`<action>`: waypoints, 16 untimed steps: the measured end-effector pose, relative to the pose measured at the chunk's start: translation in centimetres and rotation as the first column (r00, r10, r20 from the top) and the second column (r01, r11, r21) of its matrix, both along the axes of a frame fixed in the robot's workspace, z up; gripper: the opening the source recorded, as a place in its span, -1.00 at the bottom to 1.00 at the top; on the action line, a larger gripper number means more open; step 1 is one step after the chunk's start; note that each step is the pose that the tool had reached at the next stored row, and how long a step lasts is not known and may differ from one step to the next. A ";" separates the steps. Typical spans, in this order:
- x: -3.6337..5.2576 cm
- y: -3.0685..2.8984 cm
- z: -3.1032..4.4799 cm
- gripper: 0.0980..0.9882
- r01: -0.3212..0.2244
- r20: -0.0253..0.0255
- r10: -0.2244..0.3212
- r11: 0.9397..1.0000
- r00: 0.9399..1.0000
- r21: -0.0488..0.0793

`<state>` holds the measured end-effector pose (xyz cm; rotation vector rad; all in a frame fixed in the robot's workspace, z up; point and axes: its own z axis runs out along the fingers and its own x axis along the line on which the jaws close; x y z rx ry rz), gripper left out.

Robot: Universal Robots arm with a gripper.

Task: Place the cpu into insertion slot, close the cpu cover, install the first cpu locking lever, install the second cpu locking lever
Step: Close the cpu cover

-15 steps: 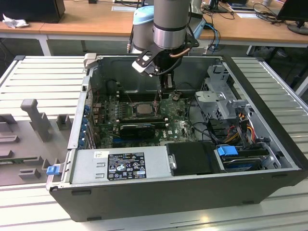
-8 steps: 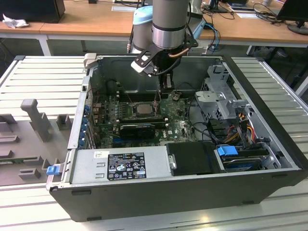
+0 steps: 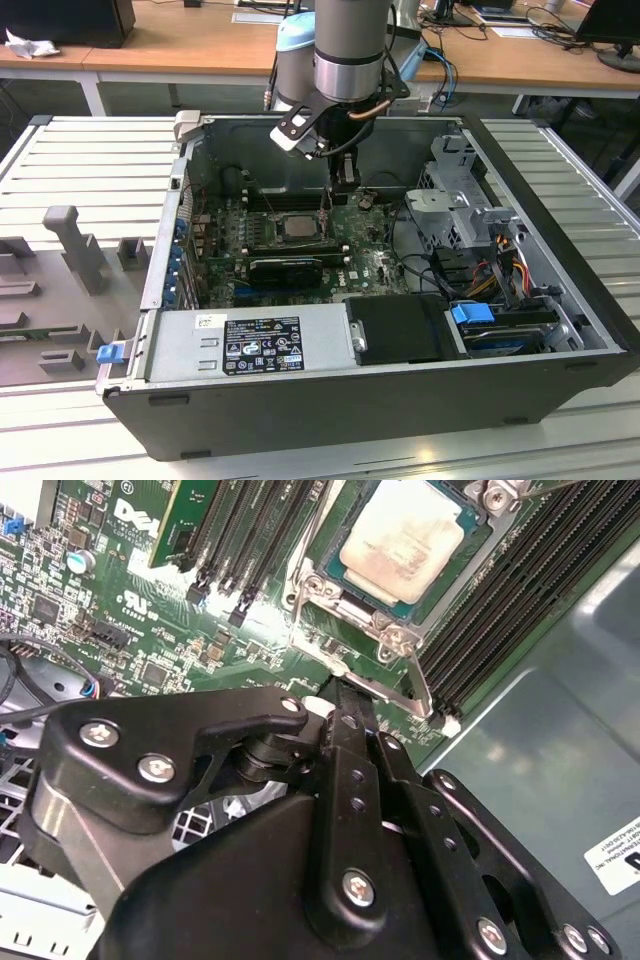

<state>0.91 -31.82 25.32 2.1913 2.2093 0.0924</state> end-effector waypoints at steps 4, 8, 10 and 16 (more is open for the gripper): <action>-0.10 0.00 0.00 -0.98 0.000 0.000 0.000 1.000 1.000 0.000; -0.20 0.00 0.00 -0.98 0.000 0.000 0.000 1.000 1.000 0.000; -0.27 0.00 0.00 -0.98 0.000 0.000 0.000 1.000 1.000 0.000; -0.42 0.00 0.00 -0.98 0.000 0.000 0.000 1.000 1.000 0.000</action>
